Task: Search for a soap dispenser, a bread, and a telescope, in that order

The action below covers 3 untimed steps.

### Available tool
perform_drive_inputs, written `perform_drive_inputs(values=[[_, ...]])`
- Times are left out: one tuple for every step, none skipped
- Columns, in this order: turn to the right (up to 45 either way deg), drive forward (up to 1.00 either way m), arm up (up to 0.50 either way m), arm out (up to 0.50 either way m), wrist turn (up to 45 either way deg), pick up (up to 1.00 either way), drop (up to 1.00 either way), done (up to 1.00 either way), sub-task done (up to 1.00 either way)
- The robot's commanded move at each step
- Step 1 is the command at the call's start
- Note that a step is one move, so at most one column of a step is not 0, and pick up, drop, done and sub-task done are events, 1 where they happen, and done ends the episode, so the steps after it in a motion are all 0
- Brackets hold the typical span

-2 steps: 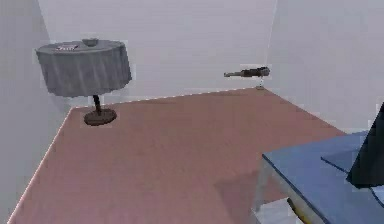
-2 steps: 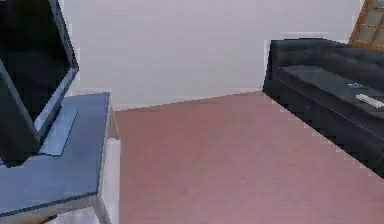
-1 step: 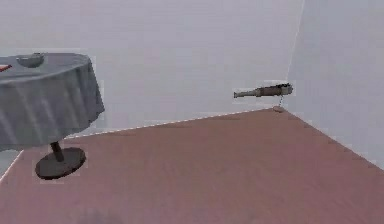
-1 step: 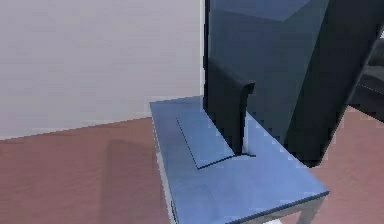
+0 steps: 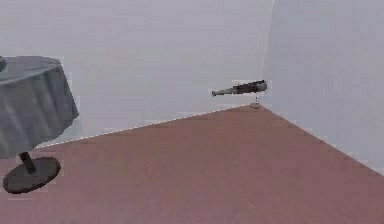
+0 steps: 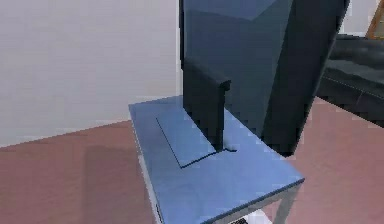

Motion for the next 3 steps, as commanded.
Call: perform_drive_inputs(values=[[0.0,1.0,0.0,0.0,0.0,0.0,0.0,0.0,0.0],[0.0,0.85,0.0,0.0,0.0,0.0,0.0,0.0,0.0],[36.0,0.0,0.0,0.0,0.0,0.0,0.0,0.0,0.0]])
